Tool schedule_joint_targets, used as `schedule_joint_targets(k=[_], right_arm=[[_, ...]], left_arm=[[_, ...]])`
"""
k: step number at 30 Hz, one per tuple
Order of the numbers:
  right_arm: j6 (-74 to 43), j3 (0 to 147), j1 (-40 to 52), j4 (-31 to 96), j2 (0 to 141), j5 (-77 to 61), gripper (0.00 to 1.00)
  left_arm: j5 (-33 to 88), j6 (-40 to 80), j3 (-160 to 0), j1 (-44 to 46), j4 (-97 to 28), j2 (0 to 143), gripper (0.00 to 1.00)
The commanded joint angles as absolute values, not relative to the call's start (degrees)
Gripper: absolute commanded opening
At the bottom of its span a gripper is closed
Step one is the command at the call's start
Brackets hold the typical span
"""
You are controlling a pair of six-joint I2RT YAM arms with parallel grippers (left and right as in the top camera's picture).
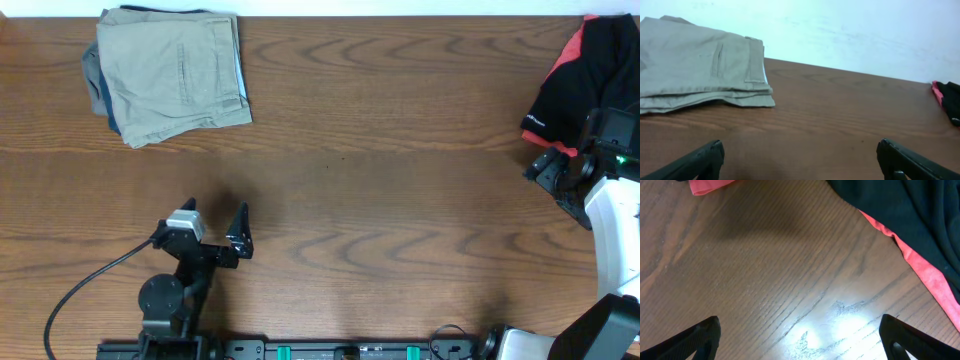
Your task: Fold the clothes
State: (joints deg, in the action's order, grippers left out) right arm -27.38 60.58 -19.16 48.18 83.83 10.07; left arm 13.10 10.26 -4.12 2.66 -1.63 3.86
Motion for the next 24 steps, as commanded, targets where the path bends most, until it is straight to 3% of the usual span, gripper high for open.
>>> schedule_joint_targets(k=[1, 24], right_arm=[[-26.7, 61.0, -19.5, 48.2, 83.2, 10.5, 0.99], [-26.7, 61.0, -19.5, 48.2, 83.2, 10.5, 0.99]], left_arm=[[11.8, 9.4, -3.0, 2.4, -0.3, 2.2, 0.98], [8.3, 9.5, -0.2, 0.0, -3.2, 0.1, 0.98]])
